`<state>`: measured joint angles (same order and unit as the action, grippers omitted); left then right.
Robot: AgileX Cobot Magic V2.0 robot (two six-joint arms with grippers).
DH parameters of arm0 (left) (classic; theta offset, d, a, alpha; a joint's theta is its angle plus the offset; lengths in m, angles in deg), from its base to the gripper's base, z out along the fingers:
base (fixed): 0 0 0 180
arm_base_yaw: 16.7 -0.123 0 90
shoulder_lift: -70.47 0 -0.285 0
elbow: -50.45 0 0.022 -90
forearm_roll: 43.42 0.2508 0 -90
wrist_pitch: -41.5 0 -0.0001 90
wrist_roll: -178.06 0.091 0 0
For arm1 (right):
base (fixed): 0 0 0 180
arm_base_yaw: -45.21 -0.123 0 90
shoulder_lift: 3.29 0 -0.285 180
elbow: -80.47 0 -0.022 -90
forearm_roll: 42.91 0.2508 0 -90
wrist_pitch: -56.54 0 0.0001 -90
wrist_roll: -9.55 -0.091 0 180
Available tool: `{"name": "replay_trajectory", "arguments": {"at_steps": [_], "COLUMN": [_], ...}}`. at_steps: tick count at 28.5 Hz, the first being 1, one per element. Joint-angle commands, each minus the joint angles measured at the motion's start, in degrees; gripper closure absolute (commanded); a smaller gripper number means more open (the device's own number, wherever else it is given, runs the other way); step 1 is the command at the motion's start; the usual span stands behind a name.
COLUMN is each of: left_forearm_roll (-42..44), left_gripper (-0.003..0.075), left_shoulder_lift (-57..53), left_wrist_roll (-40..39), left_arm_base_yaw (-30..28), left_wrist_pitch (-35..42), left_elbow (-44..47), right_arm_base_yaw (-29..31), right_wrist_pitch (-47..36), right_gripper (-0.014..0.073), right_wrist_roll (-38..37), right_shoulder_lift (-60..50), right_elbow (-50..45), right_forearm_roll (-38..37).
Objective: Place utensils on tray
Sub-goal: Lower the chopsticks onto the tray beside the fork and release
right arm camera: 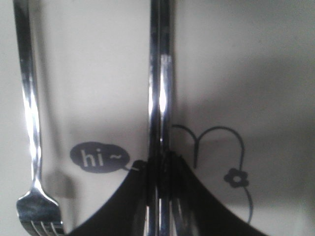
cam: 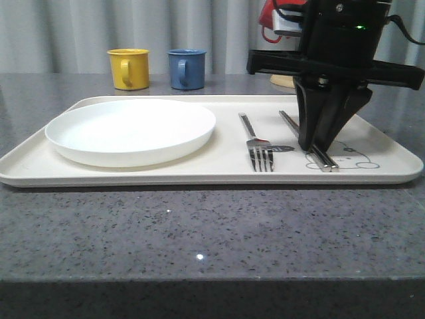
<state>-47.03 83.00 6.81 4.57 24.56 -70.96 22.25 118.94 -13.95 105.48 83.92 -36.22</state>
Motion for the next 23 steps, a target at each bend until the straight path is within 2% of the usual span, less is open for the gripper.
{"name": "replay_trajectory", "arguments": {"at_steps": [1, 5, 11, 19, 23], "left_forearm_roll": [-0.7, -0.7, -0.7, -0.7, -0.7], "left_gripper": [0.0738, 0.0738, 0.0738, 0.0738, 0.0738], "left_shoulder_lift": [0.6, 0.6, 0.6, 0.6, 0.6], "left_wrist_roll": [-0.7, -0.7, -0.7, -0.7, -0.7], "left_arm_base_yaw": [-0.1, -0.1, -0.1, -0.1, -0.1], "left_wrist_pitch": [5.0, 5.0, 5.0, 5.0, 5.0], "left_elbow": [-1.5, -1.5, -1.5, -1.5, -1.5], "right_arm_base_yaw": [0.0, 0.1, 3.5, 20.4, 28.5], "right_wrist_pitch": [-0.4, -0.1, 2.0, 8.6, 8.5], "right_gripper": [0.0344, 0.0210, 0.0211, 0.0211, 0.0211], "right_wrist_roll": [0.0, 0.3, 6.2, 18.5, 24.1], "right_shoulder_lift": [-2.2, -3.7, -8.0, -10.3, -10.2], "right_elbow": [1.6, 2.8, 6.8, 7.0, 7.0], "right_forearm_roll": [-0.1, -1.0, -3.4, -3.4, -3.4]}}
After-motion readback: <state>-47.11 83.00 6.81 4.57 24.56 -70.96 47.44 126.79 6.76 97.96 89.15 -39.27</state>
